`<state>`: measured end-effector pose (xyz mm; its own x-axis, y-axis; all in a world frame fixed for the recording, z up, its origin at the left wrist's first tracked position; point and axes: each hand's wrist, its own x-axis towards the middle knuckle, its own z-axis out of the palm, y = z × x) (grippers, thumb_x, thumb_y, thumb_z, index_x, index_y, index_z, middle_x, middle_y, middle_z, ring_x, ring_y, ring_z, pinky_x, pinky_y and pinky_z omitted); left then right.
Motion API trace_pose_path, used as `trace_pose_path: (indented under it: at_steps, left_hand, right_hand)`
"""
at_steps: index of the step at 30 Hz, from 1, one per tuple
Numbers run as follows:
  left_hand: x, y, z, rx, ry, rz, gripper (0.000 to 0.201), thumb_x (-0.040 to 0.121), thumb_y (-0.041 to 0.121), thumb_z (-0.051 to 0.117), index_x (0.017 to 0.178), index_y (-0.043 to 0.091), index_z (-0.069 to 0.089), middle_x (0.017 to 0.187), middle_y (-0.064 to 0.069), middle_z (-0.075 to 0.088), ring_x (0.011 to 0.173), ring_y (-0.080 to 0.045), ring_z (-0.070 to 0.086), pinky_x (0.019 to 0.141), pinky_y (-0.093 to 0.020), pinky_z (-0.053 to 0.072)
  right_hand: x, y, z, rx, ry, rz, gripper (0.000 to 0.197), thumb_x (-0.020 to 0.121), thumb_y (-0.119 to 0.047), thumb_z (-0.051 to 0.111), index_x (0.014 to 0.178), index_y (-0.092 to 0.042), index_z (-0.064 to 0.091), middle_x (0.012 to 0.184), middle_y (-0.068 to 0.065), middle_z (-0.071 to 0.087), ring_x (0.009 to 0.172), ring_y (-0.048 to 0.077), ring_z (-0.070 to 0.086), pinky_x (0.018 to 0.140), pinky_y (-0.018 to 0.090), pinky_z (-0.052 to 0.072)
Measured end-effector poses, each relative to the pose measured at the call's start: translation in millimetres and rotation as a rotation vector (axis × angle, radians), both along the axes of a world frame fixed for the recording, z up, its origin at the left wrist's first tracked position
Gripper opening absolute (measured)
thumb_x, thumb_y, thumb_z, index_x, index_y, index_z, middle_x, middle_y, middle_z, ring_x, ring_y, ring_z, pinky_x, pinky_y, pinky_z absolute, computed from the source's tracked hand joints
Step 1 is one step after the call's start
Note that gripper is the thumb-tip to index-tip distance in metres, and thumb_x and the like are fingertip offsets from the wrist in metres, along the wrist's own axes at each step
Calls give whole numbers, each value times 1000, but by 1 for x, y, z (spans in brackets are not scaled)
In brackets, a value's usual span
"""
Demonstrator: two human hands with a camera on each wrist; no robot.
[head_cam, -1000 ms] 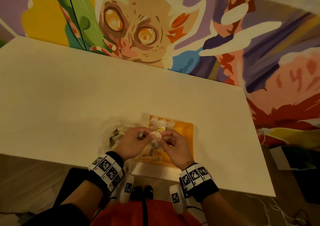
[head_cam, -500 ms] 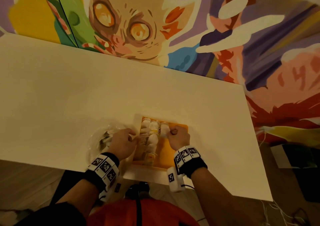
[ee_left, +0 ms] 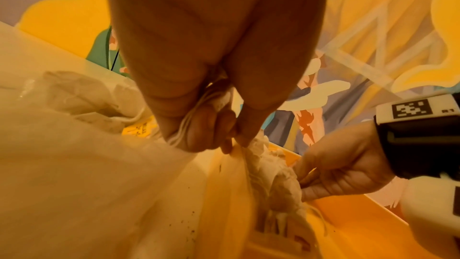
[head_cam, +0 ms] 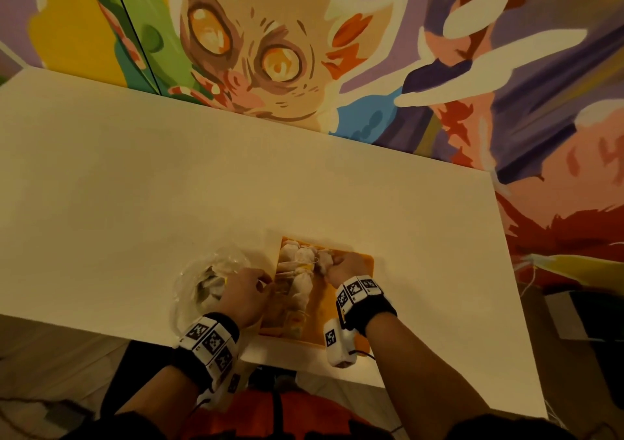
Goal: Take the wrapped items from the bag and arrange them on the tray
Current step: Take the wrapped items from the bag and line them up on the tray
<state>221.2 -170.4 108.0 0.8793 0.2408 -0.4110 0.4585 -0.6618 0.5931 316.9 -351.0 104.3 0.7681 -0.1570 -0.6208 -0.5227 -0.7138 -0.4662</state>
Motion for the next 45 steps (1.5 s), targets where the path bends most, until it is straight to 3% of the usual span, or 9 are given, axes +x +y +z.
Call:
trace_pose_path:
  at_steps: [5, 12, 20, 25, 28, 31, 39, 43, 45]
  left_hand:
    - [2, 0, 3, -1, 16, -3, 26, 91, 35, 63, 108, 17, 70, 84, 3, 61, 75, -10, 55, 55, -16, 34]
    - [2, -2, 7, 11, 38, 7, 26, 90, 36, 65, 108, 18, 71, 87, 2, 63, 78, -11, 57, 58, -20, 38]
    - [0, -4, 8, -19, 51, 21, 26, 93, 30, 62, 113, 14, 66, 80, 2, 59, 73, -11, 54, 56, -19, 35]
    - [-9, 1, 11, -91, -37, 44, 32, 87, 30, 70, 116, 20, 59, 81, 5, 63, 72, -10, 58, 62, -23, 42]
    - [-15, 2, 20, -265, -81, 64, 41, 83, 19, 74, 121, 20, 56, 87, -2, 68, 66, -8, 60, 60, -20, 46]
    - [-23, 1, 34, -570, -62, 118, 54, 81, 0, 74, 128, 16, 51, 95, -13, 69, 57, -5, 60, 53, -21, 51]
    - [-38, 3, 53, -628, -56, -69, 85, 73, -9, 75, 144, 23, 39, 111, -1, 66, 93, -12, 67, 71, -29, 60]
    - [-45, 2, 60, -638, -37, -136, 93, 71, -13, 74, 146, 26, 33, 106, 3, 67, 81, -3, 69, 63, -17, 54]
    - [-51, 1, 59, -729, -23, -121, 94, 75, -16, 70, 146, 29, 28, 104, -5, 69, 79, -13, 73, 65, -22, 57]
  right_hand:
    - [6, 3, -5, -24, 59, -75, 25, 90, -26, 64, 86, -3, 73, 78, 6, 69, 55, 18, 52, 46, 23, 36]
    - [10, 2, -13, -4, 99, -125, 26, 85, -17, 70, 64, -6, 58, 80, 8, 73, 63, 20, 57, 53, 27, 40]
    - [5, -1, 3, -93, 118, 76, 33, 91, -25, 64, 65, -10, 52, 56, -2, 48, 48, 10, 43, 37, 21, 30]
    - [-13, -9, 5, 125, -33, -105, 9, 86, -14, 69, 90, -8, 63, 77, 5, 62, 80, 20, 63, 73, 33, 57]
    - [-27, -10, 8, 185, -151, -121, 17, 85, -13, 66, 98, -18, 56, 91, 6, 65, 80, 21, 64, 61, 30, 54]
    - [-42, -2, 16, 362, -297, -81, 7, 88, -19, 65, 87, -24, 61, 96, 4, 70, 83, 24, 70, 76, 42, 60]
    - [-83, 27, 44, 566, -373, 493, 19, 85, -23, 73, 104, -24, 71, 96, -3, 69, 88, 4, 63, 77, 11, 48]
    - [-93, 32, 42, 479, -422, 569, 25, 82, -26, 76, 107, -22, 72, 91, -5, 64, 75, 1, 56, 69, 6, 42]
    - [-98, 31, 41, 463, -434, 554, 18, 81, -25, 76, 98, -20, 72, 88, -5, 65, 72, 1, 56, 67, 9, 42]
